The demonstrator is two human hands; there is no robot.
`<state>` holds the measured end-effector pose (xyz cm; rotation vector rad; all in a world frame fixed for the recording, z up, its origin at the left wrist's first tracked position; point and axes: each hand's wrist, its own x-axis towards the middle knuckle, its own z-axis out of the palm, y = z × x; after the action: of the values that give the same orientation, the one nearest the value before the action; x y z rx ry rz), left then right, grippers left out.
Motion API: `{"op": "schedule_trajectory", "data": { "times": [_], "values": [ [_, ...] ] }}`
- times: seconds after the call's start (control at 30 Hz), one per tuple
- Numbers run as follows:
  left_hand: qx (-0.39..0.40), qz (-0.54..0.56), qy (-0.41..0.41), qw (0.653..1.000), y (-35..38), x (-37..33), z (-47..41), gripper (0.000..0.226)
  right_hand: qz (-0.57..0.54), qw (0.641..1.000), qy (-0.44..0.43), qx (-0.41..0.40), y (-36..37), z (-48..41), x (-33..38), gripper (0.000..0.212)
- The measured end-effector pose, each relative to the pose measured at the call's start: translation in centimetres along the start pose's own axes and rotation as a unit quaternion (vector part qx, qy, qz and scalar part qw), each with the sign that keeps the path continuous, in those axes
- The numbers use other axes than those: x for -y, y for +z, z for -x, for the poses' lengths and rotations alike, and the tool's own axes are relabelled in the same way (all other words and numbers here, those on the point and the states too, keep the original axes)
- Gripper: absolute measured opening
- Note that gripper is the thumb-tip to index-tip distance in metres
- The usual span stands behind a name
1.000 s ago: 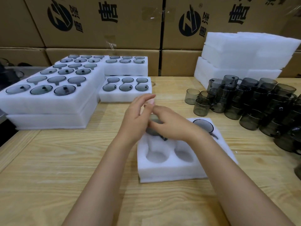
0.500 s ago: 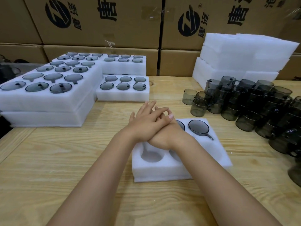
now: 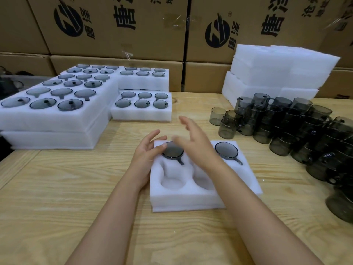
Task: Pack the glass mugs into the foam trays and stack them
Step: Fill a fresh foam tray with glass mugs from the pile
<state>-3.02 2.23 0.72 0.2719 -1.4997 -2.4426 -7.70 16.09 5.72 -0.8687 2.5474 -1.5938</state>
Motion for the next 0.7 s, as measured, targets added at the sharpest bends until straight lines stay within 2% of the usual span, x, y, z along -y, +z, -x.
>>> {"op": "schedule_trajectory", "data": {
  "times": [0.07,0.17,0.27,0.4,0.6,0.7],
  "values": [
    [0.002,-0.015,-0.003,1.0,-0.2,-0.1,-0.1,0.041,-0.004,0.996,0.021,-0.089,-2.0,-0.7,-0.6,0.044],
    [0.006,-0.016,-0.011,1.0,-0.3,-0.4,-0.3,0.039,0.099,0.978,0.055,-0.172,-6.9,-1.7,-2.9,0.031],
    [0.004,-0.004,-0.01,1.0,-0.3,-0.3,-0.6,0.036,0.248,0.953,0.111,-0.131,-10.6,-3.1,-5.9,0.036],
    [0.003,-0.003,-0.007,1.0,-0.3,-0.2,-0.8,0.034,0.332,0.93,0.151,-0.052,-11.8,-4.3,-8.7,0.043],
    [-0.004,0.009,-0.013,1.0,-0.2,-0.2,-0.8,0.034,0.359,0.922,0.133,-0.058,-11.2,-5.6,-9.4,0.018],
    [0.0,0.026,-0.025,0.999,-0.4,-0.3,-0.6,0.039,0.335,0.933,0.111,-0.067,-11.4,-4.9,-8.5,0.014]
  ]
}}
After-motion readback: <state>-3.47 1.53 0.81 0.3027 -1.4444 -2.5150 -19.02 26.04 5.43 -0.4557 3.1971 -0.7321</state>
